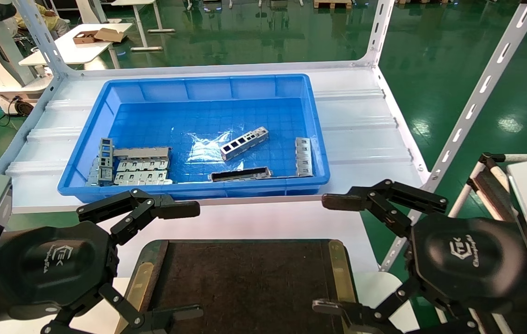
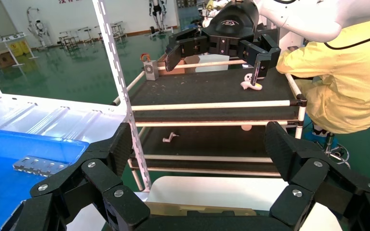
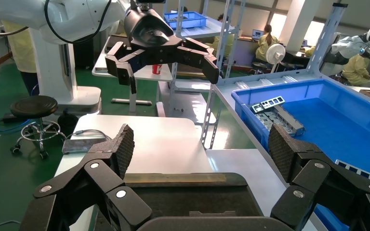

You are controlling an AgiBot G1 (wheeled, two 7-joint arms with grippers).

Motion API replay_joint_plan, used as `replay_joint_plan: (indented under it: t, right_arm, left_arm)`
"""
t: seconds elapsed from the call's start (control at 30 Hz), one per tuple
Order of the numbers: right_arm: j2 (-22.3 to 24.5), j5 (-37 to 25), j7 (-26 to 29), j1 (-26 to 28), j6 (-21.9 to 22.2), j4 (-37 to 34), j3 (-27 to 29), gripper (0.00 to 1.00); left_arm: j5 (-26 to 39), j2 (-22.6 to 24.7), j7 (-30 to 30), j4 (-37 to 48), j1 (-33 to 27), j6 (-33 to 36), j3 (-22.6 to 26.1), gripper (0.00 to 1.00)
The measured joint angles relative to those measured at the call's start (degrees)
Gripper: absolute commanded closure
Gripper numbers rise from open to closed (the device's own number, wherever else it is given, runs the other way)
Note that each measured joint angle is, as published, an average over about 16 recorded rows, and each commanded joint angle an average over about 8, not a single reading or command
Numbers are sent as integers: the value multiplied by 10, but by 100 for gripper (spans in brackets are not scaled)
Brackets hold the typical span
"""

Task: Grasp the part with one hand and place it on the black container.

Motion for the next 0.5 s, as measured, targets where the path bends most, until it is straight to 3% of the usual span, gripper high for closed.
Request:
replay_joint_plan:
  t: [0.5]
  right_arm:
    - [0, 0, 0, 0, 0, 0, 0, 0]
  left_arm:
    - [1, 0, 0, 0, 0, 0, 0, 0]
